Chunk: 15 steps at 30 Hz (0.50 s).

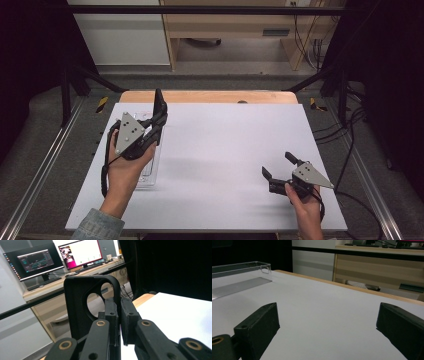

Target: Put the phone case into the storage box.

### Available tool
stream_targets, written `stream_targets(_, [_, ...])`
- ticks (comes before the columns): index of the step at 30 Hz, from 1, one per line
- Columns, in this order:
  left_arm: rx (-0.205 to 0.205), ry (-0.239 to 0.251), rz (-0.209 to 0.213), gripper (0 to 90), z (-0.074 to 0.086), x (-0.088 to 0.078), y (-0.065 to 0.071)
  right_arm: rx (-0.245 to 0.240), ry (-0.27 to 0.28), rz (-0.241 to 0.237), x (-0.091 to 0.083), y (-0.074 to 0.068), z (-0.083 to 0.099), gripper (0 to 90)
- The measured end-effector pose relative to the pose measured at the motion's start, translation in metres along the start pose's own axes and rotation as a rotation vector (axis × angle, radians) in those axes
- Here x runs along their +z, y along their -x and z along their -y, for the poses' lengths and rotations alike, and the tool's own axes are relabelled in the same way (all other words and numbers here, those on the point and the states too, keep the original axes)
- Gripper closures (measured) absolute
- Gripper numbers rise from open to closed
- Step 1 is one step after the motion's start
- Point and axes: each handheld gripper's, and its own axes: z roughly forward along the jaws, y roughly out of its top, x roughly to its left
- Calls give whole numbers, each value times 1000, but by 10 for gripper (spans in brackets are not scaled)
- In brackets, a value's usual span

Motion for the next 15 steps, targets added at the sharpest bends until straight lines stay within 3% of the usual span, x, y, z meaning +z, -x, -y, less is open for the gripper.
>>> stream_targets(11, [-63, -17, -62, 845, 6, -8, -18, -6, -2, 0, 1, 0, 0, 46])
stream_targets(15, [-86, 4, -94, 846, 6, -12, -27, -8, 2, -4, 2, 0, 0, 46])
